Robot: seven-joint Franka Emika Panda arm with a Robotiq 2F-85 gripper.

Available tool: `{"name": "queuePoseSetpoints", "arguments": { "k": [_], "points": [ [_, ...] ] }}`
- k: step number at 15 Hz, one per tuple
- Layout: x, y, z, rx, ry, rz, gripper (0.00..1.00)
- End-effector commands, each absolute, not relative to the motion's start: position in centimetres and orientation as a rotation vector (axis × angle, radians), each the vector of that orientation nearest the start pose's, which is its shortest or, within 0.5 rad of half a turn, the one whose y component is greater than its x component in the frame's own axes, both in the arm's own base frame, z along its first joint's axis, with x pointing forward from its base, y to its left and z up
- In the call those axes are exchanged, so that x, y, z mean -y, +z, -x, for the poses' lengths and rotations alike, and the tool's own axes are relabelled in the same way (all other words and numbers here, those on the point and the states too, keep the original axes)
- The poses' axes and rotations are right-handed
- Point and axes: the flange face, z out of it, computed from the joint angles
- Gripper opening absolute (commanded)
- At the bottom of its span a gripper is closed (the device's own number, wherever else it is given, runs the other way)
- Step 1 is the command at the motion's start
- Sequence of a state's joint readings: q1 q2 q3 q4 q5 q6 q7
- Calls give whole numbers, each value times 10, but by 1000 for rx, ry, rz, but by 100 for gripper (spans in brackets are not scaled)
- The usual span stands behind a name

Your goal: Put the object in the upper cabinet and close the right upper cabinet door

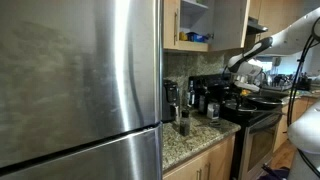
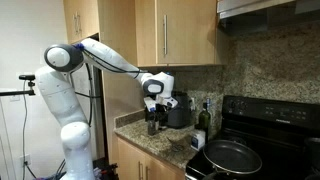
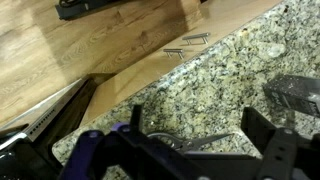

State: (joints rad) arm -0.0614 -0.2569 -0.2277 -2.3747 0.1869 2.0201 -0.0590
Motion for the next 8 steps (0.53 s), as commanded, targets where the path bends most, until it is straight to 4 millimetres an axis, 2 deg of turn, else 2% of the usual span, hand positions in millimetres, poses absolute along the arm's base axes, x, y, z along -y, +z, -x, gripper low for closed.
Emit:
{"name": "queuePoseSetpoints", "arguments": {
  "k": [1,3,8],
  "points": [
    [119,414,-433,-449,99,2869,100],
    [90,412,-433,-320,113,2875,100],
    [69,410,-436,116,138,2856,100]
  ]
}}
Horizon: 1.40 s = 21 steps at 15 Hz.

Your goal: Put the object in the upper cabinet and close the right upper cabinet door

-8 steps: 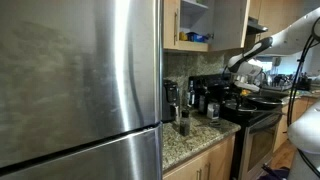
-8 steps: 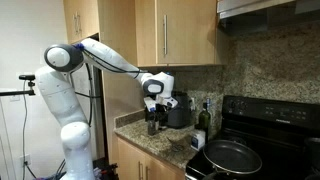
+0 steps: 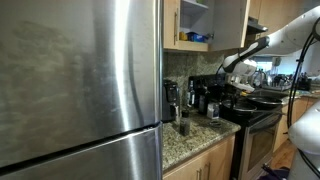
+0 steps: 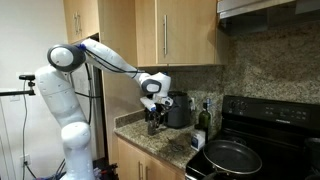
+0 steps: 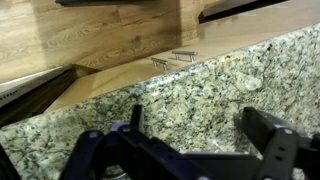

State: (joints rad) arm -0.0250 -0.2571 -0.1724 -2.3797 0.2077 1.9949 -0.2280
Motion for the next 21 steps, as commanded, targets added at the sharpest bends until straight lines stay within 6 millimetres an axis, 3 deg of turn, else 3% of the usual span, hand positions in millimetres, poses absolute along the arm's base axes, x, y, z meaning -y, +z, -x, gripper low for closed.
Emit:
{"name": "queuePoseSetpoints", "arguments": {
  "k": [1,3,5,6,8,13,14,15,16,19,21],
  "points": [
    [67,409,-436,186,137,2843,100],
    [63,408,-435,268,118,2811,100],
    [60,409,-440,119,-6,2786,100],
    [62,411,-440,177,69,2811,100],
    [62,412,-442,144,25,2795,100],
    [67,410,-439,602,49,2712,100],
    [-5,431,-459,685,19,2707,100],
    [-14,433,-462,750,11,2685,100],
    [-37,442,-466,821,11,2673,100],
    [-126,476,-484,1093,0,2620,100],
    [-166,509,-502,1120,-150,2707,100]
  ]
}}
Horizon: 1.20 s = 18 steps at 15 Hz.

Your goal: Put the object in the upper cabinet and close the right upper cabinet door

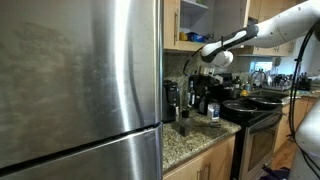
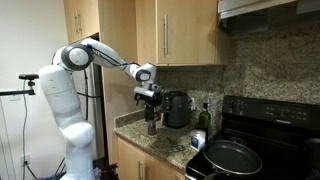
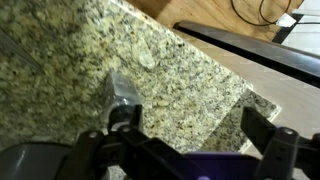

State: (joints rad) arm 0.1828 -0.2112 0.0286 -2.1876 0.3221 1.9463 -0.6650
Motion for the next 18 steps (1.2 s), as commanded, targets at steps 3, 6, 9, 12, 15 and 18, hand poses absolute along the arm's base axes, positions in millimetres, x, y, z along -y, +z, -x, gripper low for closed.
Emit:
{"name": "queuePoseSetpoints", "arguments": {
  "k": [3,6,9,12,15,18],
  "points": [
    [-176,519,-492,1120,-184,2735,100],
    [-175,497,-509,1084,-159,2840,100],
    [-177,457,-522,956,-207,2859,100],
    [-179,424,-530,879,-300,2909,100],
    [-180,418,-534,857,-291,2914,100],
    [-182,414,-535,850,-288,2918,100]
  ]
}}
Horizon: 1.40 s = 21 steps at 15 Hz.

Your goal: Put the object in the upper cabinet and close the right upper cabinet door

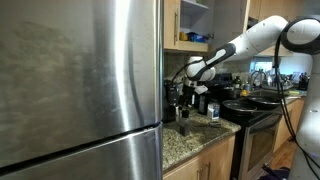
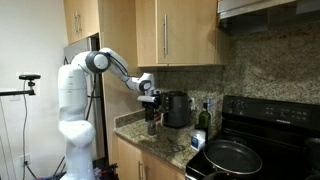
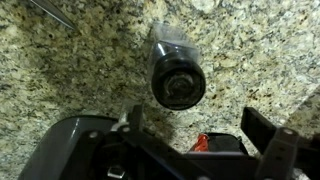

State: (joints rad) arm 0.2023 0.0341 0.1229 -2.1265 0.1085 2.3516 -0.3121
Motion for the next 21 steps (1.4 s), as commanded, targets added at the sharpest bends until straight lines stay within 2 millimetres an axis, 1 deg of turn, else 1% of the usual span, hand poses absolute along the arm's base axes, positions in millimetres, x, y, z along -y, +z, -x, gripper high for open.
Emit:
{"name": "queuePoseSetpoints", "arguments": {
  "k": [1,2,5,9,11,12,13,17,18,19,20,21],
  "points": [
    [-183,416,-535,852,-293,2917,100],
    [-181,408,-533,843,-266,2927,100],
    [-181,398,-532,820,-232,2948,100],
    [-180,394,-533,776,-206,2991,100],
    [-182,389,-531,723,-129,2989,100],
    [-182,388,-530,690,-126,3004,100],
    [-182,391,-530,730,-167,2984,100],
    [-183,390,-530,724,-166,2985,100],
    [-181,391,-526,712,-74,3000,100],
    [-182,390,-523,708,-24,2981,100],
    [-182,389,-521,699,5,2981,100],
    [-182,388,-522,700,-13,2979,100]
  ]
}}
